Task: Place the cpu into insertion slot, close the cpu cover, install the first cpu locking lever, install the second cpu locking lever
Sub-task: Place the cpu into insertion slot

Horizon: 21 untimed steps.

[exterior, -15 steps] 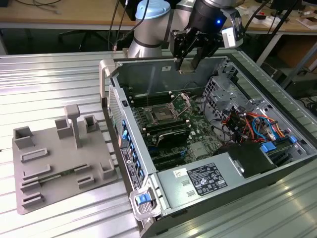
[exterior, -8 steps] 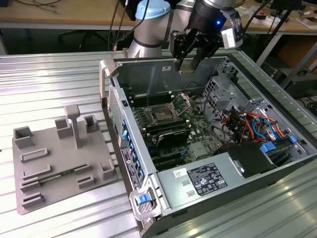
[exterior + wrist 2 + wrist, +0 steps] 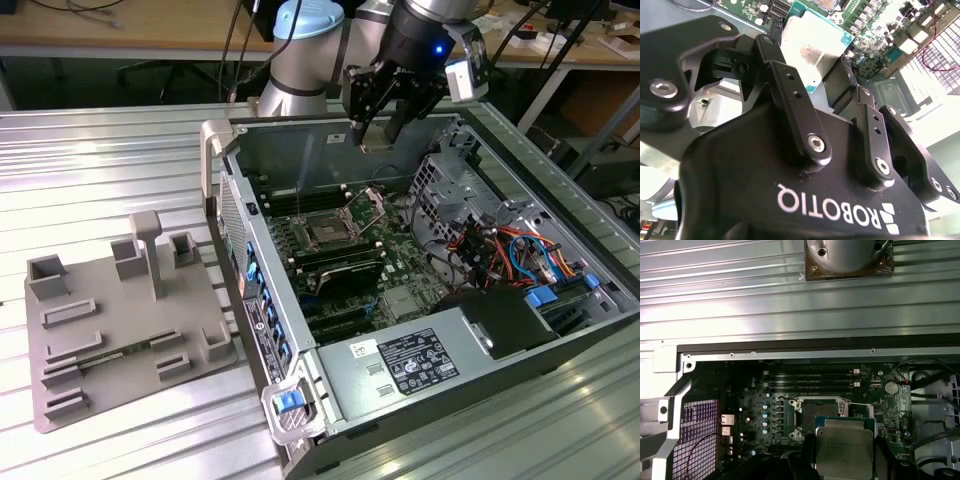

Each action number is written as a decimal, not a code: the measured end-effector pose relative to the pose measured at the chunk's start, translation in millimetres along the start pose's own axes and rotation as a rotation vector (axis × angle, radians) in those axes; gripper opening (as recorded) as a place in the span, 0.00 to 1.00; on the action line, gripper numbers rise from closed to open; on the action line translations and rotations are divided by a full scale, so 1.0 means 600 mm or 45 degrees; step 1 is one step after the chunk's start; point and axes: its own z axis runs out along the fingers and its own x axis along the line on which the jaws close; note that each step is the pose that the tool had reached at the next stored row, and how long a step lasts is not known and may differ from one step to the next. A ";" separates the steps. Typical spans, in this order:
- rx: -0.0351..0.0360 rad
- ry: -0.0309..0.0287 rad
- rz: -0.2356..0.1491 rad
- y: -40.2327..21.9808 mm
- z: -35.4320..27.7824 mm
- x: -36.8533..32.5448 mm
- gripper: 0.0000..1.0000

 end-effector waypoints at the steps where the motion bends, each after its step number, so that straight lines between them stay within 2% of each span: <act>1: 0.0000 0.0000 0.000 0.000 0.000 0.000 0.55; 21: 0.0001 -0.0001 0.000 -0.001 0.009 0.000 0.55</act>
